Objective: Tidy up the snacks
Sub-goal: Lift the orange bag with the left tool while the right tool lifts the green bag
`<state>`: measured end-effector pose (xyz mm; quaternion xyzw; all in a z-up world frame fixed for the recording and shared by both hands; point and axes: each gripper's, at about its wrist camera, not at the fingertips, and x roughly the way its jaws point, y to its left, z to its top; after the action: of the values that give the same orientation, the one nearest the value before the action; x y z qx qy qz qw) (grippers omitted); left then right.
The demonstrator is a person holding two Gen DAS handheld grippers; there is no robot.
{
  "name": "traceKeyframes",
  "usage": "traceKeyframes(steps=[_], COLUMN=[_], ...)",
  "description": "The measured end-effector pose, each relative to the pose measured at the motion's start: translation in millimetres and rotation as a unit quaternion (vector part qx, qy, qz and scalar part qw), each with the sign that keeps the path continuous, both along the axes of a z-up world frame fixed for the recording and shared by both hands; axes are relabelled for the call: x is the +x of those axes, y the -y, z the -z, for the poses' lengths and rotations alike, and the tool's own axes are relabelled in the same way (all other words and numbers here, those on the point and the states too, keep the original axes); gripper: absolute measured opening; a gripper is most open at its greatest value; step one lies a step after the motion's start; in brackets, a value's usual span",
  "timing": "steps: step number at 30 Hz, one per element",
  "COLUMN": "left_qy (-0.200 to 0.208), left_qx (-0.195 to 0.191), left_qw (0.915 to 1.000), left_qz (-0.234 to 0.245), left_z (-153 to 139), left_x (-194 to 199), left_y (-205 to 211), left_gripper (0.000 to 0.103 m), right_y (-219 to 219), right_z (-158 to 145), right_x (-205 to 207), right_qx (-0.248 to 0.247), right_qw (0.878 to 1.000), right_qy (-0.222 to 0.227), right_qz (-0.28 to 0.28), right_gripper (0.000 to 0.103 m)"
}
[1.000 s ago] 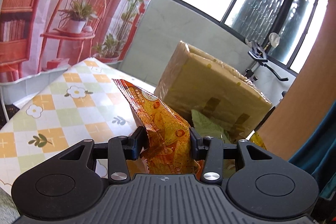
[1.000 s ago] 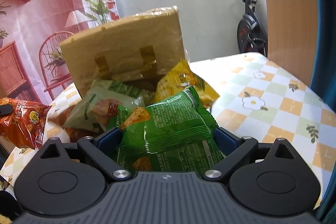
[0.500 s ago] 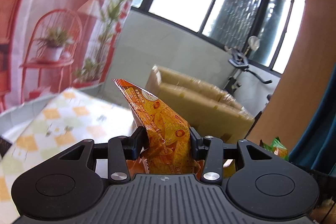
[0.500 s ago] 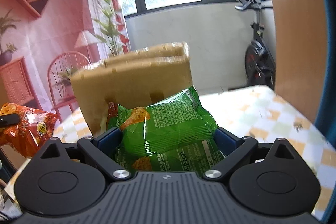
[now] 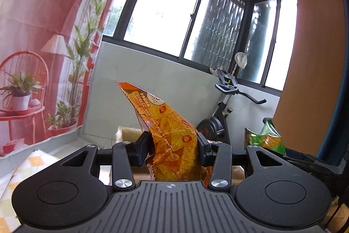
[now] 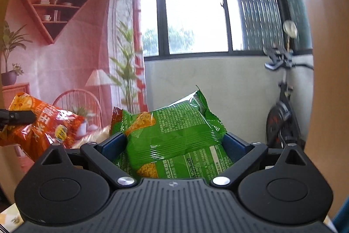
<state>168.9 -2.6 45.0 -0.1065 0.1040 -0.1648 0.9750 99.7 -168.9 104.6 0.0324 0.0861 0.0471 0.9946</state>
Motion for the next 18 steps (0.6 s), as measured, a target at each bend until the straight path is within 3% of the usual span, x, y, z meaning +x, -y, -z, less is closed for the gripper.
traceKeyframes(steps=[4,8,18], left_qy=[-0.002,-0.028,-0.098], left_qx=[0.002,-0.022,0.034], left_qw=[0.9999,0.9993,0.9945], left_qz=[-0.014,-0.010,-0.019], left_z=[-4,-5,15], left_x=[31,61,99], left_y=[10,7,19], left_gripper=[0.047,0.047,0.047], right_y=[-7,-9,-12], right_z=[0,9,35], right_x=[43,78,141], right_qx=[-0.005,0.001,0.014], right_qw=[1.000,1.000,0.999], right_qy=[0.018,0.013,-0.044], right_qz=[0.003,0.010,0.025], right_gripper=[0.097,0.097,0.097])
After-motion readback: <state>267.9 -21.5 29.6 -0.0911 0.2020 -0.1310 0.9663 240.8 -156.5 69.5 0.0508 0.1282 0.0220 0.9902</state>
